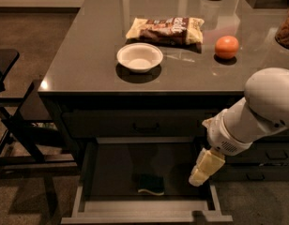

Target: Pick sponge from middle drawer and place on counter

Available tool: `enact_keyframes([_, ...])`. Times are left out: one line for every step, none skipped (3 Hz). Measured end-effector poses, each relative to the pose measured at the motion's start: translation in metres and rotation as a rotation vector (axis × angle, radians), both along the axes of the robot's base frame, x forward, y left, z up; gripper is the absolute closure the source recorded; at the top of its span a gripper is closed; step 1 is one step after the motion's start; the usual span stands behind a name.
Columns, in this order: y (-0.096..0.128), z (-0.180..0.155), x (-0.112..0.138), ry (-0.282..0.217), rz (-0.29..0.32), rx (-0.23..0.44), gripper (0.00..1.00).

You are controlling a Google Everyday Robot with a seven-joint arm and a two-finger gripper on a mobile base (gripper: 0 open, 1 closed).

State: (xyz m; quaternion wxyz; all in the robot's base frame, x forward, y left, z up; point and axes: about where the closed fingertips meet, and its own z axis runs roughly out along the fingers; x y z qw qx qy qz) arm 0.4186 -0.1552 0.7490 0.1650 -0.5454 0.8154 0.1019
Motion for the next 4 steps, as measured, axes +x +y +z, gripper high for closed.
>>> enact_keyframes([0.001,-0.006,0.001,0.004,0.003,0.001,0.00])
enact_keyframes([-0.004,-0.056,0.024,0.020,-0.005,0.018,0.00])
enact_keyframes([-0.004,-0.057,0.024,0.021,-0.005,0.018,0.00])
enact_keyframes([0.004,-0.091,0.008,0.055,0.008,0.108,0.00])
